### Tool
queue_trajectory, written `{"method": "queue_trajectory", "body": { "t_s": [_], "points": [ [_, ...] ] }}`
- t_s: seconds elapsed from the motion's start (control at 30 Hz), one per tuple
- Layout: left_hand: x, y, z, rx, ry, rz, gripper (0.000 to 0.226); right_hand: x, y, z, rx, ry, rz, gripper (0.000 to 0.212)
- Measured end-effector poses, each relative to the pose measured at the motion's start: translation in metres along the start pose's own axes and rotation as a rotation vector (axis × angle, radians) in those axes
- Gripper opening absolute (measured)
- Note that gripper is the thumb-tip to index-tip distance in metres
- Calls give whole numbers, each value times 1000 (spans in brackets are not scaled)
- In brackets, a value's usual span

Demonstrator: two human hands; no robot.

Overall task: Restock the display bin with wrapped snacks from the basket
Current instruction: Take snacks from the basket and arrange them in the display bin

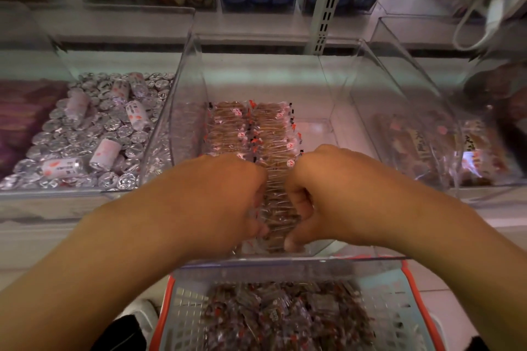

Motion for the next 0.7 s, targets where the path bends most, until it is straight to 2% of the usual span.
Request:
{"method": "queue_trajectory", "body": {
  "t_s": [0.1,0.17,0.23,0.27,0.3,0.37,0.43,0.47,0.53,0.6,0.7],
  "points": [
    [6,4,7,-3,97,-4,16,12,0,7,-44,94,1,40],
    [19,9,16,-4,265,-36,13,32,-3,13,-127,291,76,32],
    [43,20,26,98,412,-132,12,66,-8,17,-330,502,167,31],
    [57,26,27,180,413,-209,11,84,-6,14,-482,529,193,31],
    [70,34,23,256,348,-288,10,99,-1,4,-653,467,185,31],
    [87,54,-9,316,74,-368,8,117,10,-39,-938,77,70,24],
    [85,77,-62,191,-187,-347,12,119,26,-111,-926,-358,-153,13],
    [78,89,-93,108,-298,-315,14,115,35,-152,-808,-489,-255,13],
    [62,107,-159,30,-498,-248,20,109,45,-238,-515,-623,-356,28],
    [53,110,-222,21,-596,-148,32,114,53,-317,-359,-666,-423,50],
    [56,99,-318,146,-712,94,49,146,65,-397,-507,-611,-757,91]
  ]
}}
Point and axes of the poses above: each hand's wrist, its own x-axis away from the middle knuckle, its own z-axis out of the back of the hand, y = z × x, the point moved 3 cm from there along -x, towards the middle knuckle, and after that the axes turned 8 degrees about -x, right-handed, at the moved point
